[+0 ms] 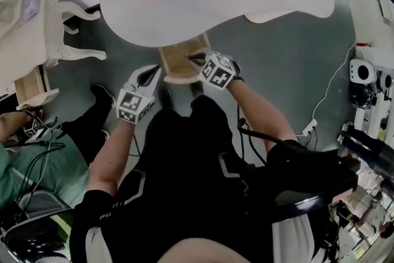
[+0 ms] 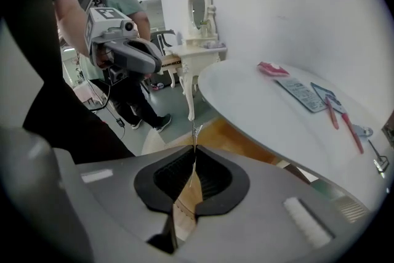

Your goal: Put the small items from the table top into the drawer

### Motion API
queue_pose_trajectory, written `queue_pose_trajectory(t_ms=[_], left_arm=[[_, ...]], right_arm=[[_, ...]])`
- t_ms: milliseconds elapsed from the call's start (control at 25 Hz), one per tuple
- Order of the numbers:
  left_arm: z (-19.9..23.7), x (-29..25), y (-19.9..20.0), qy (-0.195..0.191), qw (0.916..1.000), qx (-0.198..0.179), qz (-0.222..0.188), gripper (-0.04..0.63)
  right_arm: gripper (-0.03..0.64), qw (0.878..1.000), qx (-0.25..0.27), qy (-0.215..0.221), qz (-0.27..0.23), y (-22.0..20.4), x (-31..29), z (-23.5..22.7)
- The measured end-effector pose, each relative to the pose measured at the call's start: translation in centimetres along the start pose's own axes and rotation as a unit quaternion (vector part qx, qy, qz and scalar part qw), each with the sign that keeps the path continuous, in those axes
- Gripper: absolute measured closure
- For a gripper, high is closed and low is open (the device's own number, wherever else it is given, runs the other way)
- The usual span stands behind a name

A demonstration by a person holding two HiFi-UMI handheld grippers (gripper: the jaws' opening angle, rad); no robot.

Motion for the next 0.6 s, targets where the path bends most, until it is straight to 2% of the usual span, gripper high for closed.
queue_pose_trajectory(t_ms=[120, 240, 600], left_arm=[[0.3, -0.7, -1.6, 0.002, 0.9998, -0.005, 0.020, 0.595], [0.8, -1.3, -2.7, 0.006, 0.9993, -0.009, 0.036, 0.595], [1.9, -3.8, -4.4, 0.021, 0.9987, -0.005, 0.046, 0.595]], right_arm=[[0.600, 1.000, 0.008, 0.007, 0.025, -0.6, -1.5, -0.4], [0.600, 0.997, 0.047, 0.010, 0.055, -1.0, -3.2, -0.6], [0.600, 0.985, 0.124, 0.027, 0.119, -2.2, -8.6, -2.0]])
Point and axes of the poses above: the fingertips, and each gripper's own axes: x backward along the fingers, z to its left, y out of its top, the point moved 9 cm from there along x, backward along the fingers, and after that the axes turned 8 degrees about -x, right-handed, at the moved point
